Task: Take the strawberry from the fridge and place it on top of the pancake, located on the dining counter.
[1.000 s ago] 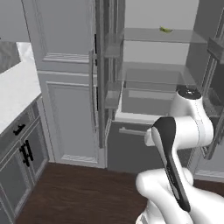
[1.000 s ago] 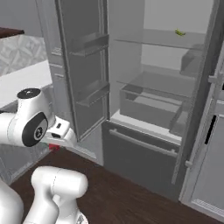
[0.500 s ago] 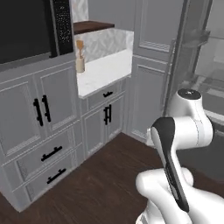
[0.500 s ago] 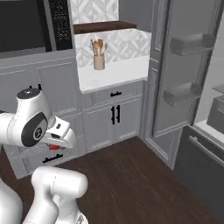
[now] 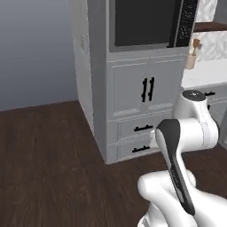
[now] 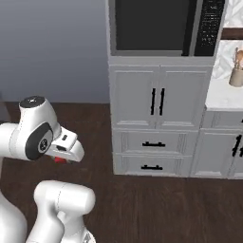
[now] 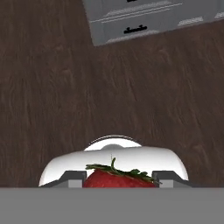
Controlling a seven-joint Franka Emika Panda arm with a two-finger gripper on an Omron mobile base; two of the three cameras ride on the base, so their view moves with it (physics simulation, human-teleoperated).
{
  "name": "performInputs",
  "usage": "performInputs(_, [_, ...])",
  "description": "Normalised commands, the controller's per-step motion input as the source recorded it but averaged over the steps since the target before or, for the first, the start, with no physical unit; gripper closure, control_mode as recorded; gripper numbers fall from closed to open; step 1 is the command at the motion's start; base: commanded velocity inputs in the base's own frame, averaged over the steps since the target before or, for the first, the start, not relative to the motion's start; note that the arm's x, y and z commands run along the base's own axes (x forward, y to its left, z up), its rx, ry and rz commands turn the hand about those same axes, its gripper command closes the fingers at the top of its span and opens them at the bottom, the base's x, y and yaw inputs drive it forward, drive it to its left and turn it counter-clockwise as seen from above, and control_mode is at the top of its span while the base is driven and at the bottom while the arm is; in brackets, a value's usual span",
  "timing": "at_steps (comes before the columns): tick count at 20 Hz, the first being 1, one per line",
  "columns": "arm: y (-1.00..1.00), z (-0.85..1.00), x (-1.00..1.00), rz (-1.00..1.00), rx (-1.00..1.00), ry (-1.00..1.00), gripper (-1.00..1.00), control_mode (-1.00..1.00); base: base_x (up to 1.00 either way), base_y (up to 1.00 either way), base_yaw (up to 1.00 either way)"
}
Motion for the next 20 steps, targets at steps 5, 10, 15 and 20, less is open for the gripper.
performInputs(5, [0.0,0.0,0.0,0.0,0.0,0.0,1.0,1.0,-0.03,1.0,0.59])
performInputs(10, [0.0,0.0,0.0,0.0,0.0,0.0,1.0,1.0,0.59,1.0,0.34])
performInputs(15, [0.0,0.0,0.0,0.0,0.0,0.0,1.0,1.0,0.98,0.87,0.05])
performInputs(20, [0.0,0.0,0.0,0.0,0.0,0.0,1.0,1.0,1.0,0.92,-0.02])
